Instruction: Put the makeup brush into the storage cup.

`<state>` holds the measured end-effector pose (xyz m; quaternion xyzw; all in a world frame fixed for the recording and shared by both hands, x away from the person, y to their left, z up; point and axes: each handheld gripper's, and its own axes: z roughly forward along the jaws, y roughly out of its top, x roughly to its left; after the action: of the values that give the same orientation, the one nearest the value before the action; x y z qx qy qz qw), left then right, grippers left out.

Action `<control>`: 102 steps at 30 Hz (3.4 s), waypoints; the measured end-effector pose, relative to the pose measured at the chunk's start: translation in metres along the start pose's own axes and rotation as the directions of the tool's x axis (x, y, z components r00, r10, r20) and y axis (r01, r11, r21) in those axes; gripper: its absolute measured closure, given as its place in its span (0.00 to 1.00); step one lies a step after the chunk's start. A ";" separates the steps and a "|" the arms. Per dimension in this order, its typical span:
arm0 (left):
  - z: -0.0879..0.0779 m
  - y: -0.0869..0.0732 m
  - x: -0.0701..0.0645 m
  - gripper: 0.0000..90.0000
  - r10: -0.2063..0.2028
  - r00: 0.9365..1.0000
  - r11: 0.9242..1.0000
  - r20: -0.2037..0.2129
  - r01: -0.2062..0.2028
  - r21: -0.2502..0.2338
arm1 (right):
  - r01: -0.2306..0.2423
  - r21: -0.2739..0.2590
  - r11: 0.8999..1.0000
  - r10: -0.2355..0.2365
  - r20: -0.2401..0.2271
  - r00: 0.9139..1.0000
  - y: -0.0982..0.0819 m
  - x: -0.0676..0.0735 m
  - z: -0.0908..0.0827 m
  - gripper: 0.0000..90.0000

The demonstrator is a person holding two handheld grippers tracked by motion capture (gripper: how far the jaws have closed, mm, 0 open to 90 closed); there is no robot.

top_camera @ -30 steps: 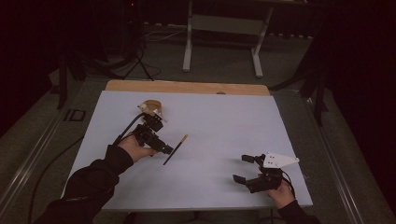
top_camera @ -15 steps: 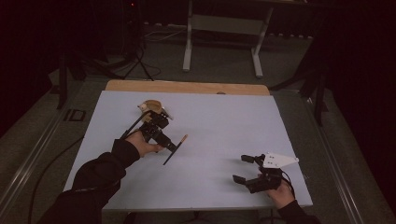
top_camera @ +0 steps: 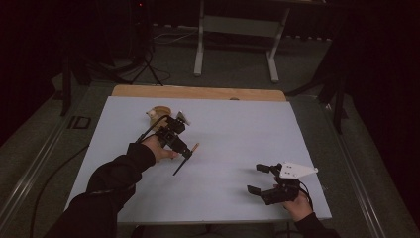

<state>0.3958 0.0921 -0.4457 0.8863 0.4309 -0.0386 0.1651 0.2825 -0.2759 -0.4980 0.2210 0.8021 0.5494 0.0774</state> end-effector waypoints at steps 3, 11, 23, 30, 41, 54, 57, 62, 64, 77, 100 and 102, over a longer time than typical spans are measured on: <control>0.007 0.004 0.000 0.32 -0.003 1.000 1.000 -0.002 0.003 0.022 | 0.000 0.001 1.000 0.000 0.000 1.000 0.000 0.000 0.000 0.15; 0.021 0.014 0.000 0.40 -0.022 1.000 0.998 -0.014 0.023 0.062 | -0.003 -0.008 1.000 0.003 -0.007 1.000 0.001 0.000 0.000 0.15; 0.040 0.026 0.002 0.56 -0.039 0.998 0.996 -0.041 0.043 0.082 | -0.001 -0.007 1.000 0.001 -0.012 1.000 0.001 0.000 0.000 0.15; 0.051 0.031 0.004 0.60 -0.037 0.998 0.995 -0.060 0.042 0.089 | -0.003 -0.008 1.000 0.003 -0.013 1.000 0.001 0.000 0.000 0.15; 0.064 0.036 0.006 0.70 -0.020 0.997 0.991 -0.076 0.030 0.127 | -0.001 -0.007 1.000 0.001 -0.014 1.000 0.001 0.000 0.000 0.15; 0.069 0.041 -0.001 0.81 0.033 0.993 0.987 -0.117 -0.015 0.158 | -0.013 -0.015 1.000 0.013 -0.023 1.000 0.001 -0.001 0.000 0.15; 0.070 0.042 -0.002 0.82 0.046 0.990 0.985 -0.130 -0.023 0.168 | -0.013 -0.016 1.000 0.013 -0.022 1.000 0.001 0.000 0.000 0.15; 0.069 0.041 -0.002 0.84 0.044 0.991 0.986 -0.128 -0.023 0.164 | -0.017 -0.016 1.000 0.016 -0.023 1.000 0.001 -0.001 0.000 0.15; 0.069 0.041 -0.002 0.84 0.043 0.991 0.986 -0.128 -0.021 0.165 | -0.015 -0.015 1.000 0.015 -0.022 1.000 0.001 -0.001 0.000 0.15; 0.053 0.041 0.004 0.94 0.050 0.991 0.996 -0.125 -0.040 0.086 | -0.017 -0.017 1.000 0.017 -0.019 1.000 0.001 -0.001 -0.001 0.15; -0.014 0.018 -0.004 0.94 0.089 0.994 0.978 -0.060 -0.099 -0.186 | -0.022 -0.012 1.000 0.022 -0.016 1.000 0.000 -0.001 0.000 0.15; -0.018 0.016 -0.006 0.94 0.094 0.995 0.970 -0.045 -0.102 -0.219 | -0.022 -0.012 1.000 0.022 -0.016 1.000 0.000 -0.002 0.000 0.15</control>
<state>0.4030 0.0848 -0.4231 0.8832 0.3911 0.0328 0.2569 0.2839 -0.2767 -0.4984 0.2250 0.7968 0.5569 0.0662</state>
